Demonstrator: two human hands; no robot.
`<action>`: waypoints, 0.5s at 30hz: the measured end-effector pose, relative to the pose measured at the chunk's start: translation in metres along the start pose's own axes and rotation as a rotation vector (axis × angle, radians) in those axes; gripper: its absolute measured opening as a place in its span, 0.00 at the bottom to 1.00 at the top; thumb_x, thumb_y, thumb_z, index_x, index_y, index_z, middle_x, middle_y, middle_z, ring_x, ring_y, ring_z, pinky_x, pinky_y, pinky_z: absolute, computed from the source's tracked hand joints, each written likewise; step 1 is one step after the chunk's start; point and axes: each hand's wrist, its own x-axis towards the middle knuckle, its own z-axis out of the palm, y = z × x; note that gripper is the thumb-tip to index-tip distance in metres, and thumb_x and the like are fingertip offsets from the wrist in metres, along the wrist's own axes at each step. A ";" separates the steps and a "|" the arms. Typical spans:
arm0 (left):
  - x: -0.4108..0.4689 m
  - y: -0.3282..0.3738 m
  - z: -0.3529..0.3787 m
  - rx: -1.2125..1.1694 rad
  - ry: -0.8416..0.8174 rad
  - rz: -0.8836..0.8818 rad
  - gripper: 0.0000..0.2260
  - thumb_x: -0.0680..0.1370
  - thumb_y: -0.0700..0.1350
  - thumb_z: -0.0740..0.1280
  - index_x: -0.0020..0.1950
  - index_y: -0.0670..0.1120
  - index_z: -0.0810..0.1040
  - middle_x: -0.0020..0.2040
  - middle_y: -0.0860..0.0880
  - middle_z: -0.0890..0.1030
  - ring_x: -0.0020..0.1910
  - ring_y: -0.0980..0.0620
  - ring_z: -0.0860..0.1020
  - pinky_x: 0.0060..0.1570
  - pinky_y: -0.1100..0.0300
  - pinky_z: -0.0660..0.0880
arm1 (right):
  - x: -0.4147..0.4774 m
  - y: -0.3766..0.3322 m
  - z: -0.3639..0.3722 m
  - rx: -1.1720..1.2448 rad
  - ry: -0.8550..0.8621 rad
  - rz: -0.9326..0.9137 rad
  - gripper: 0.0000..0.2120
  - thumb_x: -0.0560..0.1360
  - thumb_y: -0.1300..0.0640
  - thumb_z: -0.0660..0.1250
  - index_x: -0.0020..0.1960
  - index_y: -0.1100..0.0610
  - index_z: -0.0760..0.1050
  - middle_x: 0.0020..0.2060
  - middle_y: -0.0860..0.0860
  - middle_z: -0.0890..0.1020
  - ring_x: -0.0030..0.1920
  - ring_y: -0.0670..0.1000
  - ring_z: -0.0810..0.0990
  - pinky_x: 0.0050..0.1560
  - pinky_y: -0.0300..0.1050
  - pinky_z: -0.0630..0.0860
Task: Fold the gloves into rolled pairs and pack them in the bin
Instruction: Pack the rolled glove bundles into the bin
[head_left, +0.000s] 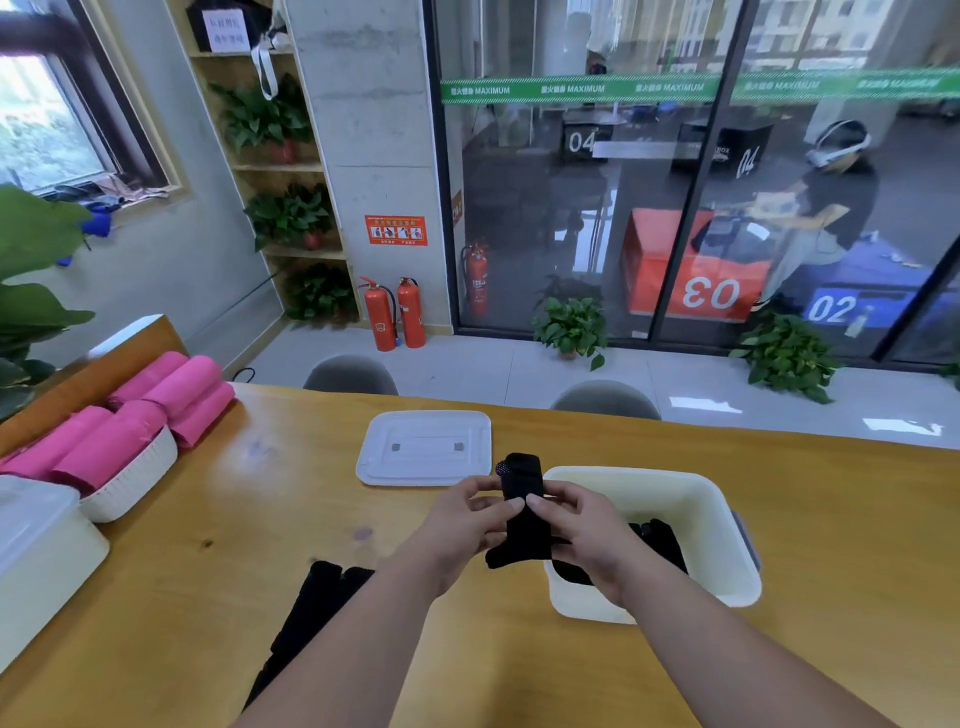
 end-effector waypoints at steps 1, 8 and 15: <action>0.004 -0.001 0.005 0.013 -0.005 -0.001 0.20 0.78 0.43 0.79 0.67 0.45 0.78 0.58 0.38 0.86 0.52 0.42 0.87 0.56 0.50 0.82 | 0.000 -0.001 -0.005 -0.007 0.020 -0.005 0.15 0.82 0.57 0.72 0.67 0.58 0.80 0.55 0.58 0.87 0.57 0.58 0.87 0.54 0.52 0.85; 0.029 -0.013 0.030 0.137 -0.050 -0.010 0.19 0.78 0.48 0.78 0.67 0.49 0.80 0.57 0.38 0.86 0.53 0.43 0.85 0.61 0.41 0.82 | 0.003 -0.006 -0.046 -0.029 0.107 0.003 0.15 0.82 0.57 0.72 0.67 0.57 0.79 0.56 0.55 0.88 0.57 0.56 0.87 0.56 0.53 0.85; 0.038 -0.034 0.031 0.319 0.035 -0.020 0.16 0.77 0.52 0.77 0.62 0.53 0.81 0.53 0.46 0.87 0.48 0.48 0.87 0.55 0.51 0.84 | 0.006 -0.007 -0.101 -0.098 0.247 0.052 0.12 0.81 0.58 0.73 0.65 0.56 0.81 0.54 0.53 0.88 0.55 0.53 0.88 0.52 0.49 0.86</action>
